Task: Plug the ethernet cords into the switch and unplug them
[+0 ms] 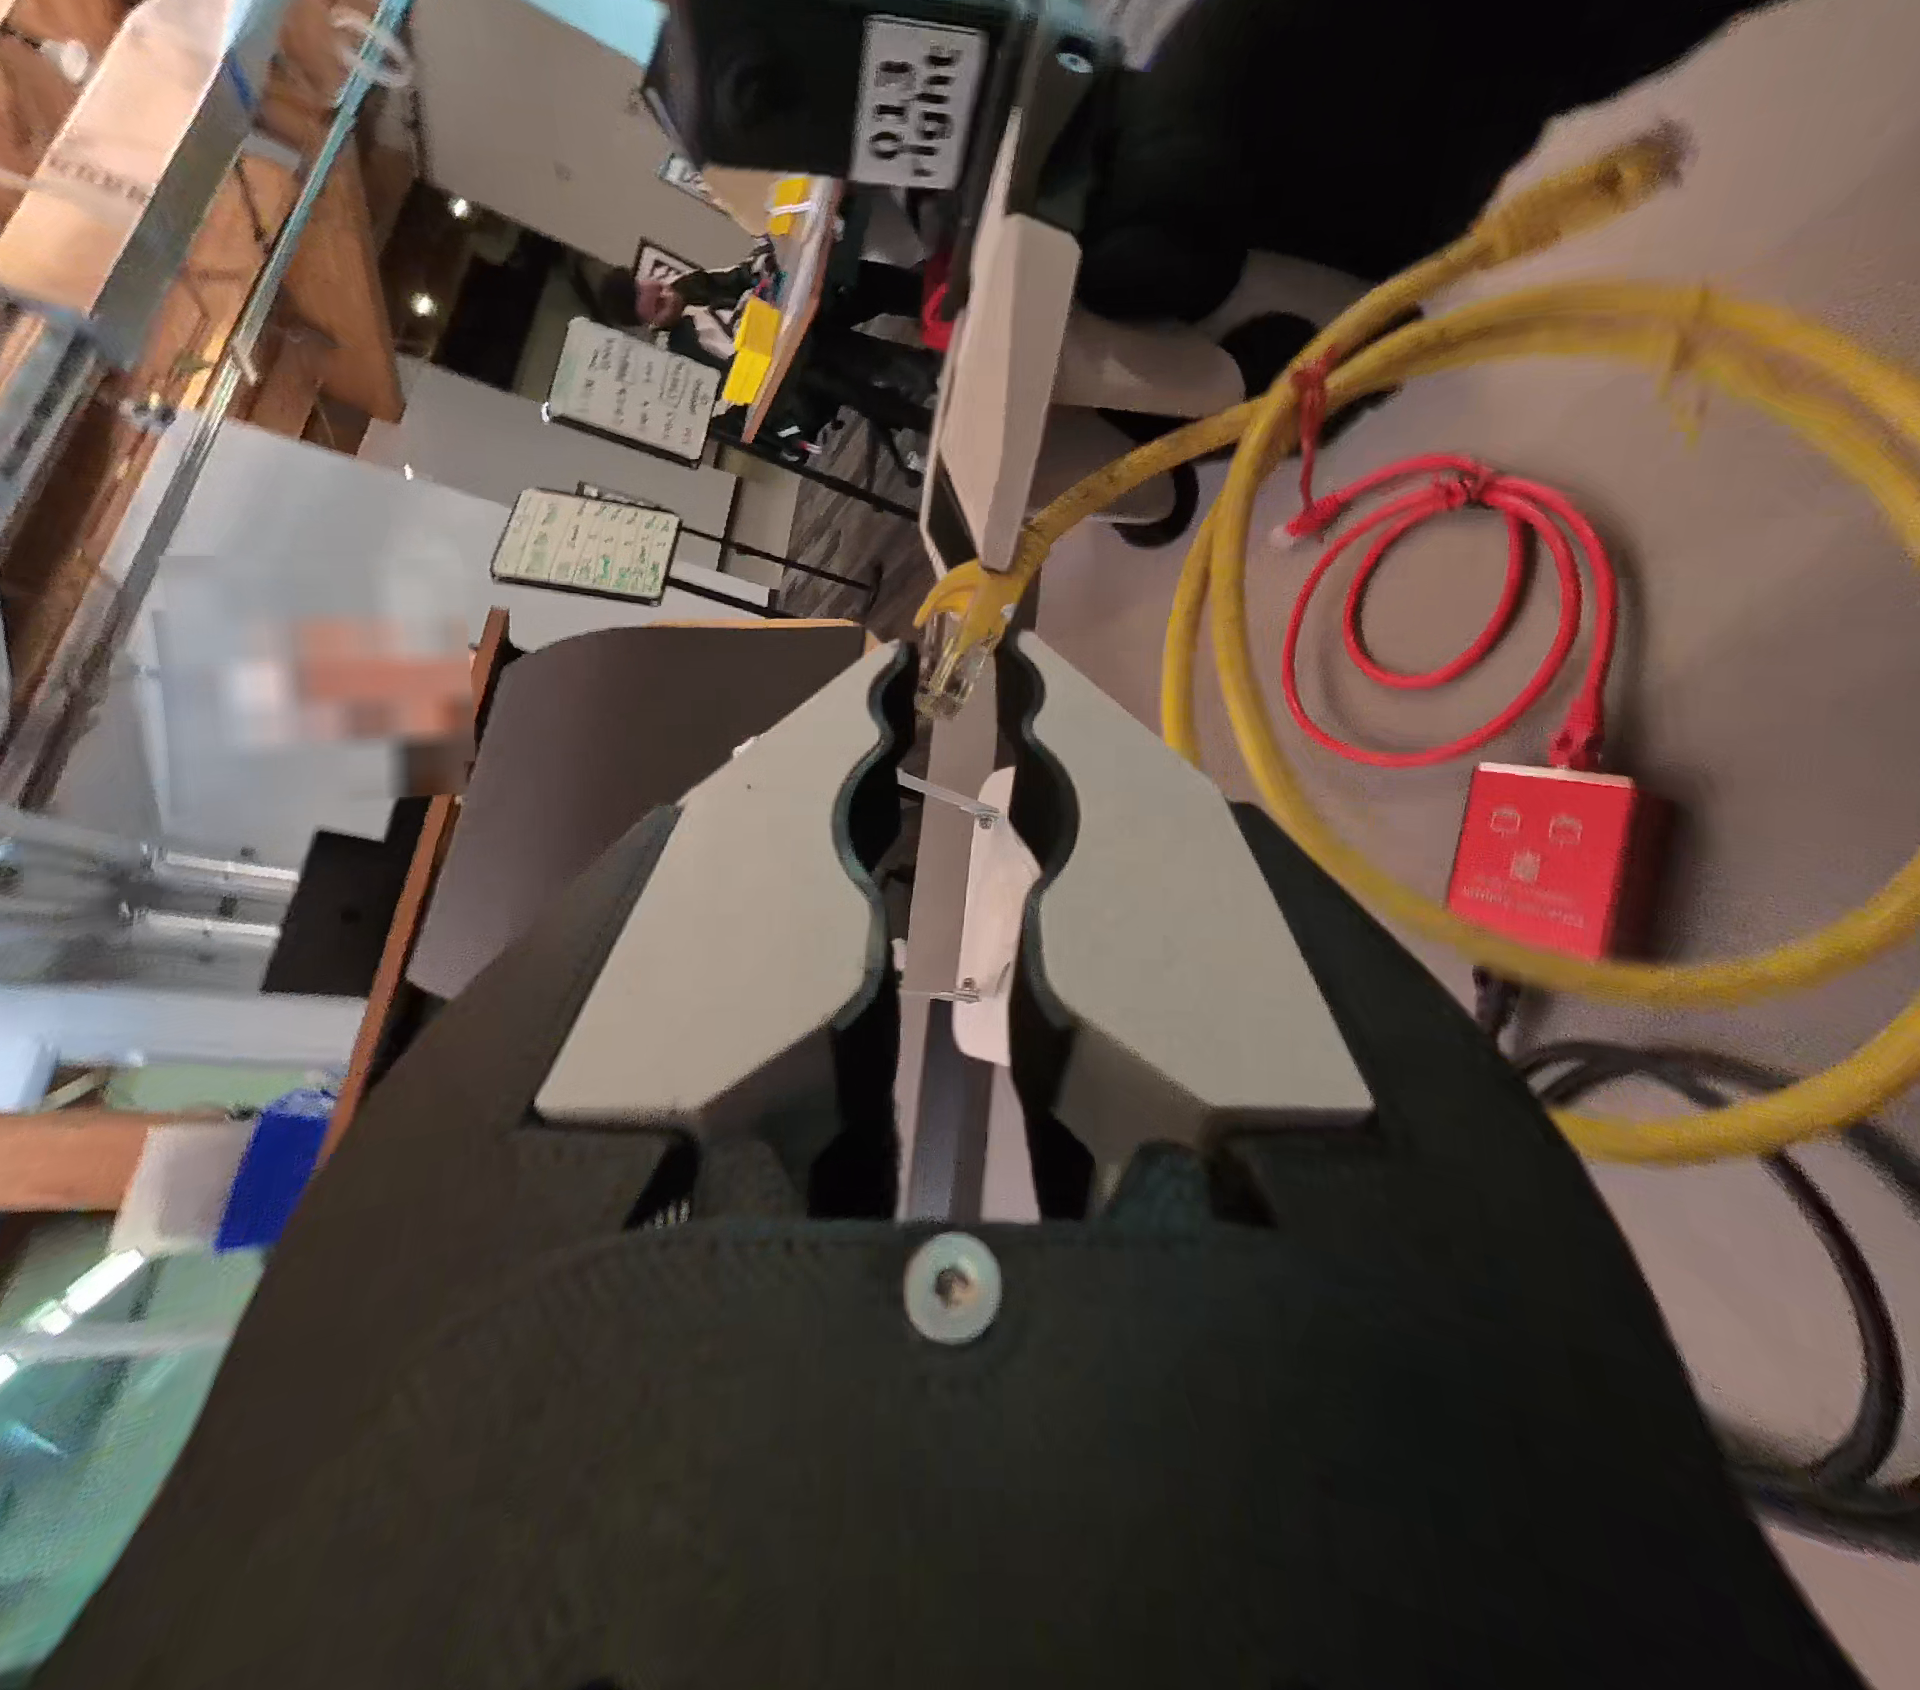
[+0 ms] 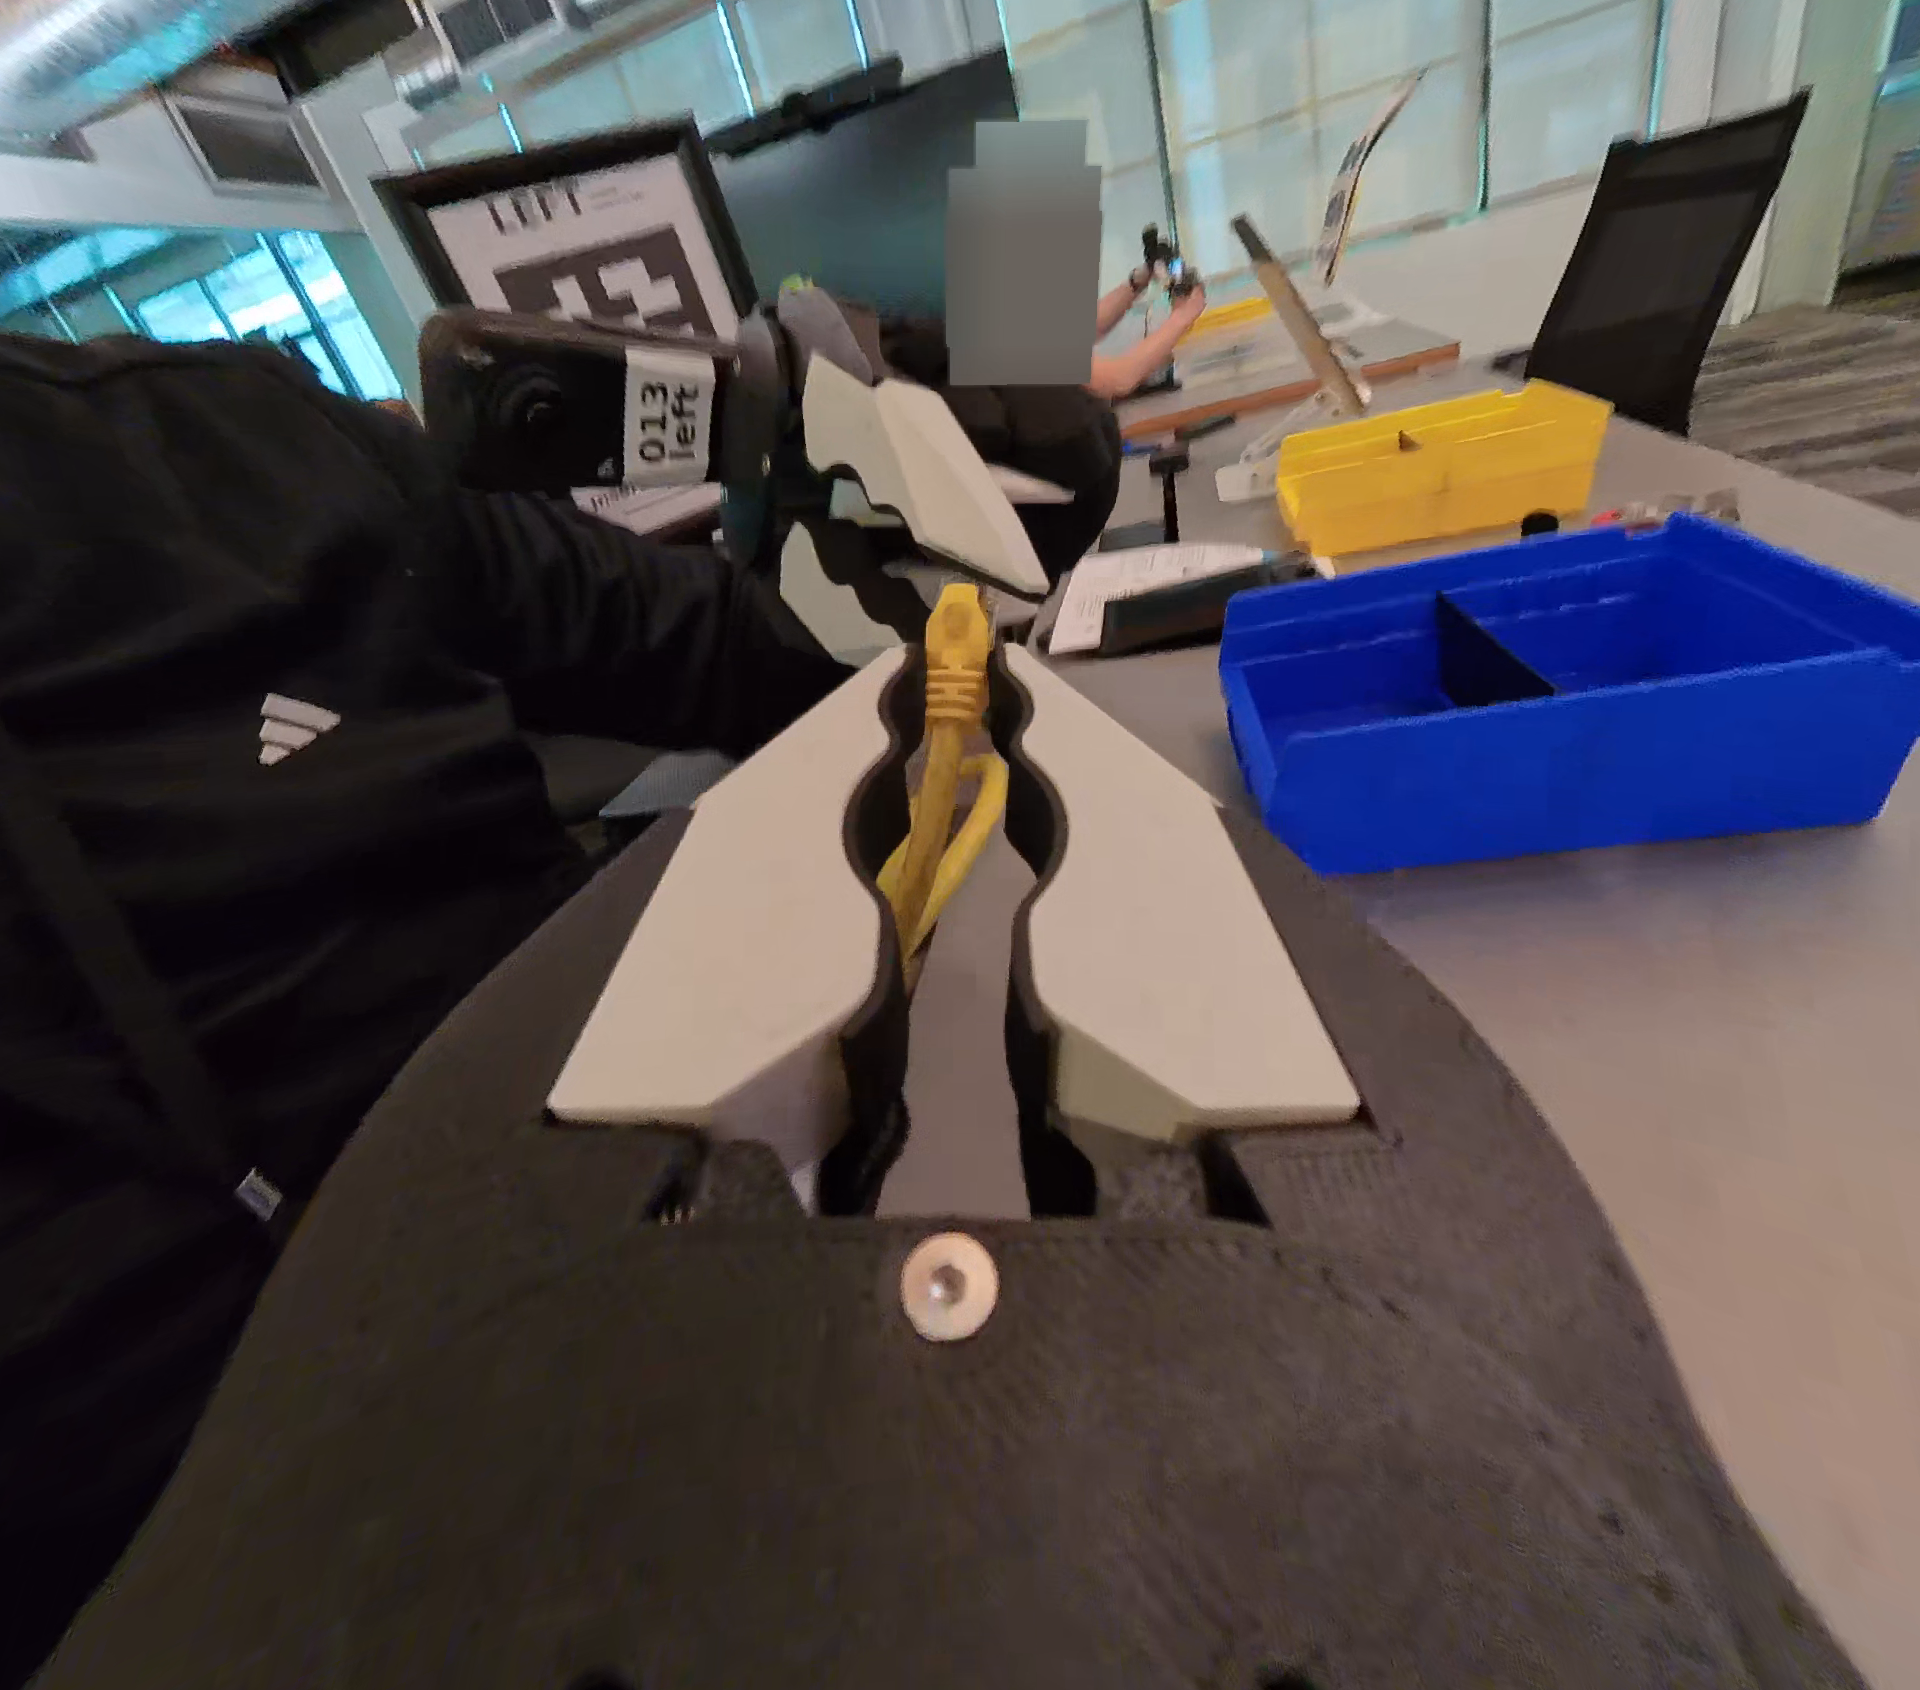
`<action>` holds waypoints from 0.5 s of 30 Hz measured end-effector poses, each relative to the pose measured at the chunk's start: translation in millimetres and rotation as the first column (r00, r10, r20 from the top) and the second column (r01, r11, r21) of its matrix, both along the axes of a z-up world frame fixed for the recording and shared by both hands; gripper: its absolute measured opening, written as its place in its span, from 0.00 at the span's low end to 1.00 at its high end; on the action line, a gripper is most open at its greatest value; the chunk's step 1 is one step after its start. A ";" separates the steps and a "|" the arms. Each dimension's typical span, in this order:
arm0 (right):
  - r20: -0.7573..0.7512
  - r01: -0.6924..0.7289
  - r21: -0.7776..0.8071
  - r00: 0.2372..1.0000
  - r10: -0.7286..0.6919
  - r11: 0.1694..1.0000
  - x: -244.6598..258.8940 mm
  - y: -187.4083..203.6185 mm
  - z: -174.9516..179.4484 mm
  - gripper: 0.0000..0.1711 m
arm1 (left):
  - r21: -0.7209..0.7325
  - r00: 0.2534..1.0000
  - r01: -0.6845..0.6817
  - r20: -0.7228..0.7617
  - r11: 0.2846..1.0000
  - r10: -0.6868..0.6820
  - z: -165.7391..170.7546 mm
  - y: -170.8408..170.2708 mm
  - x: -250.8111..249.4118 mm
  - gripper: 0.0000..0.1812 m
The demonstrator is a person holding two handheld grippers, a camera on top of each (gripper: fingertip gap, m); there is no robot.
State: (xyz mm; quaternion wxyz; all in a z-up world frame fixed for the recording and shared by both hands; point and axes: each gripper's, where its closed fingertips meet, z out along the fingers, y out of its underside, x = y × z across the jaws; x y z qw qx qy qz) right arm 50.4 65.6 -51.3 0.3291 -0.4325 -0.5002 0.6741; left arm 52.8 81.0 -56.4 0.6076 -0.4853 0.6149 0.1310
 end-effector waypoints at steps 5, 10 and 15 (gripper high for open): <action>-0.143 0.088 -0.061 0.985 -0.095 0.994 5.3 17.8 20.0 0.10 | -0.025 0.979 -0.094 0.182 0.995 0.097 16.9 9.1 -3.6 0.06; -0.111 0.068 -0.131 0.990 -0.082 0.989 9.3 19.6 26.0 0.13 | 0.037 0.975 -0.136 0.183 0.990 0.127 21.2 12.0 1.0 0.05; 0.038 0.158 -0.053 0.987 -0.156 0.986 26.6 27.8 24.3 0.18 | 0.095 0.983 -0.152 0.118 0.984 0.140 16.1 13.9 4.8 0.04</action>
